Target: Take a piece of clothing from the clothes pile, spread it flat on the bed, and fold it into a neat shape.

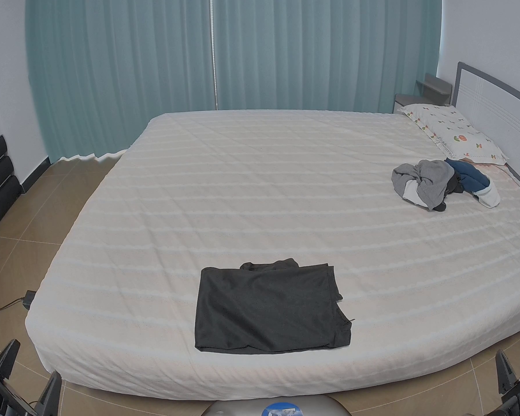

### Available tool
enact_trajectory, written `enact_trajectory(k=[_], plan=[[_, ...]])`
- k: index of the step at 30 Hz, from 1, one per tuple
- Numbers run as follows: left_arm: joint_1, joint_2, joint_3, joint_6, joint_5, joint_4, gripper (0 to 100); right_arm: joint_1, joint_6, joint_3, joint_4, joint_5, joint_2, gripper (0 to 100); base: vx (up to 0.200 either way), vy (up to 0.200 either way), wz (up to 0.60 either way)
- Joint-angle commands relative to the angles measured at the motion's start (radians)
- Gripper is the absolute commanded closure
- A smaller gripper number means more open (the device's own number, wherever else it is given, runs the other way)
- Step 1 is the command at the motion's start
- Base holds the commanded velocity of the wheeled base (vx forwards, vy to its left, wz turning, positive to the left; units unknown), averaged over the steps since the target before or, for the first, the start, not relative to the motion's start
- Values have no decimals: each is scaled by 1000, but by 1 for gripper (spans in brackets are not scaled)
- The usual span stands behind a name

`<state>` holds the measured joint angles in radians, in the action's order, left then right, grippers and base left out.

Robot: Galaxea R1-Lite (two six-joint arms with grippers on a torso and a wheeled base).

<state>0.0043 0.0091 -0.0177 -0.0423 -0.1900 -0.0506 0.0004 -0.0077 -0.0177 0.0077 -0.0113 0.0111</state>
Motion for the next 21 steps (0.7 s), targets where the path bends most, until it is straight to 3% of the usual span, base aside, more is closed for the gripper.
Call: enact_trajectory(k=[1, 6, 21], plan=[[0, -1, 10, -4, 40, 5, 0, 0, -5, 13, -2, 1, -10, 0, 0, 0, 0], [0, -1, 18, 39, 175, 28, 0, 0, -3, 15, -5, 11, -10, 0, 0, 0, 0], [0, -3, 16, 44, 162, 55, 0, 0, 5, 15, -3, 11, -10, 0, 0, 0, 0]])
